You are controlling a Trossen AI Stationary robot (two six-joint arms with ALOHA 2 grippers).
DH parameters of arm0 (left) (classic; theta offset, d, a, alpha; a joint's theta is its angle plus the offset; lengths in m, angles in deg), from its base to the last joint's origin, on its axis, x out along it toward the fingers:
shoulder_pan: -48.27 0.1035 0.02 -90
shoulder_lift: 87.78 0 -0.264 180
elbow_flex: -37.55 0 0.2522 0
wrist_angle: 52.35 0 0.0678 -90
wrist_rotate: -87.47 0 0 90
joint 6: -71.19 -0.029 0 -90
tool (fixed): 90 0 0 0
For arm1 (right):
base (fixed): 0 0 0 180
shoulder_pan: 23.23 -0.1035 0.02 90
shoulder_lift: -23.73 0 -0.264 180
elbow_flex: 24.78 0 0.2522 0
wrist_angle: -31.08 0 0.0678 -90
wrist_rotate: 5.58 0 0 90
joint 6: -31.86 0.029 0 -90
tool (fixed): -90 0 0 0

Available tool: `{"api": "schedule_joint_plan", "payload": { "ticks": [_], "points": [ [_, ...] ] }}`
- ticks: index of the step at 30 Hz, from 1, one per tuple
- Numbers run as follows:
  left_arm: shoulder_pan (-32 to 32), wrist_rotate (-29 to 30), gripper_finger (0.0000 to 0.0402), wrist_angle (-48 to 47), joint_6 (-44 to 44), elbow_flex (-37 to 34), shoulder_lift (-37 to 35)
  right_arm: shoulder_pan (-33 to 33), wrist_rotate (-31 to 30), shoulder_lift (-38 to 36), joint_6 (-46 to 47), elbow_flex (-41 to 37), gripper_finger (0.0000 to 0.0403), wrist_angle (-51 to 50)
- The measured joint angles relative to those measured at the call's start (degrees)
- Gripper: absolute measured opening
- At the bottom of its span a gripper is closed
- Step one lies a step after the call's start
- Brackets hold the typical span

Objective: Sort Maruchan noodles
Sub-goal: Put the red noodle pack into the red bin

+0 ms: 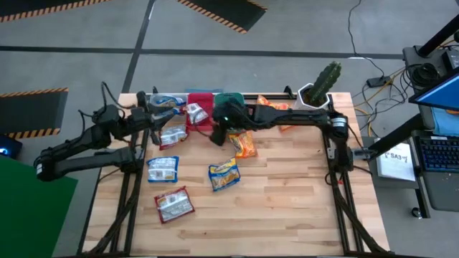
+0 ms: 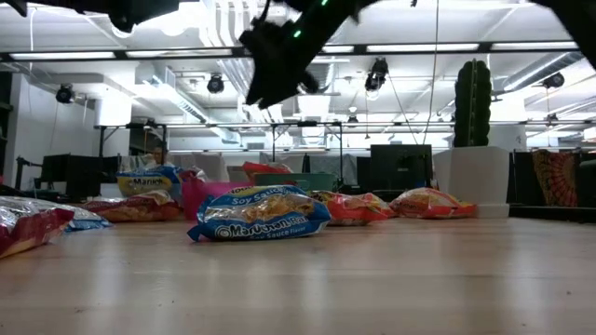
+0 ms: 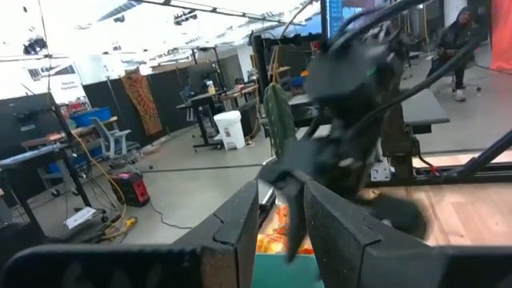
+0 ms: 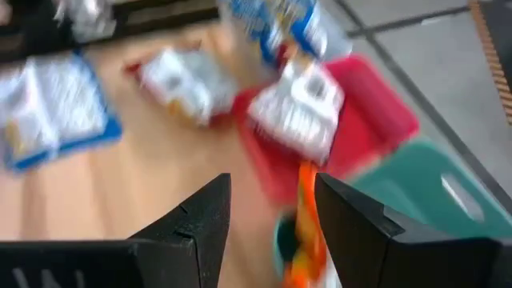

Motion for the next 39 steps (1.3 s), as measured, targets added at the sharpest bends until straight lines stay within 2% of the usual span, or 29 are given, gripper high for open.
{"api": "schedule_joint_plan", "payload": {
  "ticks": [4, 13, 20, 24, 31, 34, 39],
  "points": [
    [0.0, 0.4, 0.0087, 1.6, 0.1, 0.0, 3.4, -3.9, -0.2, -4.4, 0.2, -3.6, 0.0171, -4.8],
    [0.0, 6.3, 0.0087, 1.8, 2.9, 0.4, 11.0, -11.6, -0.2, -12.2, 1.0, -18.4, 0.0171, -4.5],
    [0.0, 7.0, 0.0087, -1.4, 7.8, 0.5, 15.6, -13.5, -0.2, -18.0, 3.3, -32.3, 0.0171, 2.7],
    [0.0, 7.0, 0.0087, -7.2, 12.2, 0.5, 17.8, -13.1, -0.3, -21.6, 3.9, -39.0, 0.0171, 7.5],
    [0.0, 7.0, 0.0087, -19.1, 22.3, 0.5, 21.6, -12.0, -0.3, -28.9, 2.8, -49.6, 0.0171, 22.0],
    [-0.2, 6.3, 0.0087, -24.2, 26.6, 0.6, 23.6, -11.4, -0.3, -31.5, 1.8, -52.6, 0.0171, 27.4],
    [-1.4, 4.0, 0.0087, -37.8, 33.6, 4.0, 28.4, -10.6, -0.4, -34.4, 0.0, -56.3, 0.0171, 34.5]
  ]
}}
